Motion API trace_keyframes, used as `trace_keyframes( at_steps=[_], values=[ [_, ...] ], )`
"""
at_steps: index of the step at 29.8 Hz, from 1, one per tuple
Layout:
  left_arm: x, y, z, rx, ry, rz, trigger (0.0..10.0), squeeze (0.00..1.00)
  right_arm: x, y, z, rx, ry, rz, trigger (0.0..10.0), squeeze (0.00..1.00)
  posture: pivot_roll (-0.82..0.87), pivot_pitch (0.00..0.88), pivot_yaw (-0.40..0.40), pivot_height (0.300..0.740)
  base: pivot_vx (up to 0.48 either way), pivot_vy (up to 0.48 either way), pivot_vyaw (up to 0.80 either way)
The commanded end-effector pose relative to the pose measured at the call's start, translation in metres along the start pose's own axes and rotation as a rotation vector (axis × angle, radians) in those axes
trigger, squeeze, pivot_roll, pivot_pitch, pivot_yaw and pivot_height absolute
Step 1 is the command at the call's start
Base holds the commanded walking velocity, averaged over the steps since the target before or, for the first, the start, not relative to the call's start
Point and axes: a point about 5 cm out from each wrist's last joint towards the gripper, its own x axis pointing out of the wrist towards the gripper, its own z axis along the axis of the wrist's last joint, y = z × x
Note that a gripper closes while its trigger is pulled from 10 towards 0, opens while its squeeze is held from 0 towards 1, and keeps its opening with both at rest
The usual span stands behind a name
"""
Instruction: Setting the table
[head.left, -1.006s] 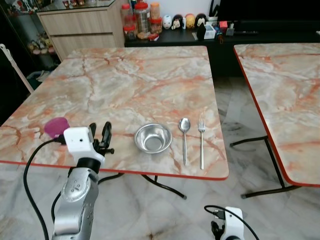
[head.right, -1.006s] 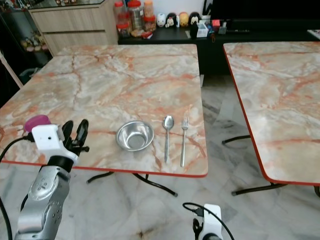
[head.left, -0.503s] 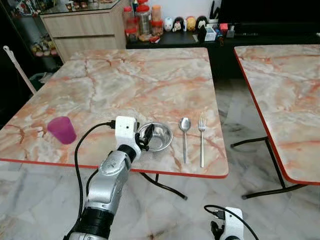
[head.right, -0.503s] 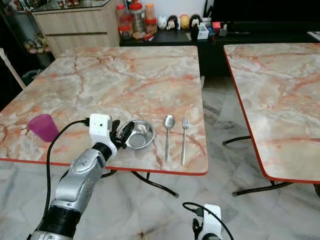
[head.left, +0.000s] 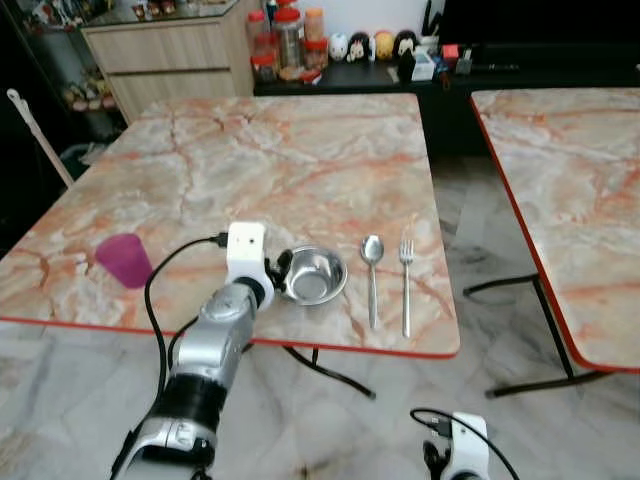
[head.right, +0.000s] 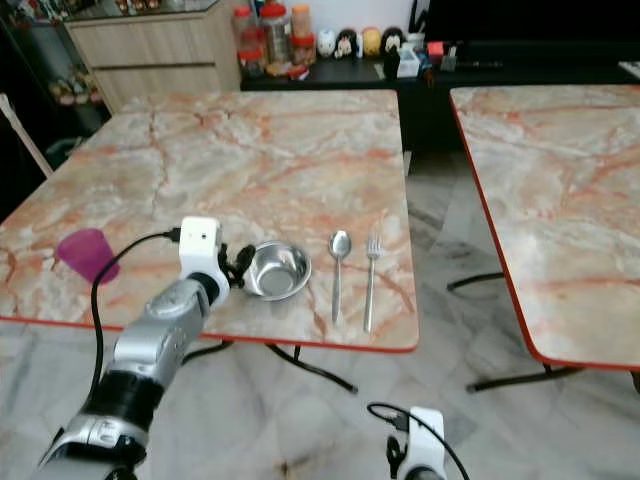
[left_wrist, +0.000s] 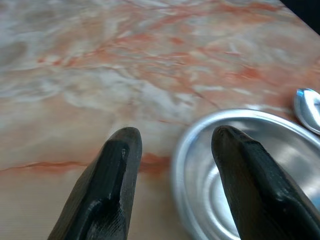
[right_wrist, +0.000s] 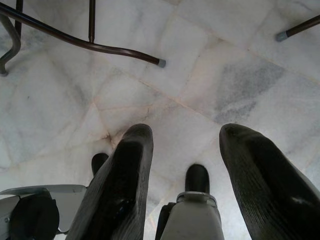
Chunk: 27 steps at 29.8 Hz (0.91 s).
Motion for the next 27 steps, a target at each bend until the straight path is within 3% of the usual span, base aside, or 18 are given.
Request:
trace_keyframes(
  at_steps=[1, 9, 27],
  values=[
    [0.001, 0.005, 0.000, 0.002, 0.017, 0.017, 10.0, 0.00, 0.000, 0.002, -0.001, 0.007, 0.006, 0.003, 10.0, 0.00, 0.05, 0.038, 0.085, 0.740, 0.000, 0.000, 0.00],
    [0.007, 0.014, -0.010, -0.071, 0.106, 0.044, 10.0, 0.00, 0.000, 0.001, 0.000, 0.013, 0.004, -0.001, 10.0, 0.00, 0.04, 0.033, 0.086, 0.740, 0.000, 0.000, 0.00],
    [0.008, 0.013, -0.011, -0.102, 0.123, -0.007, 10.0, 0.00, 0.000, 0.002, -0.001, 0.019, 0.005, -0.003, 10.0, 0.00, 0.04, 0.031, 0.090, 0.740, 0.000, 0.000, 0.00]
  ],
)
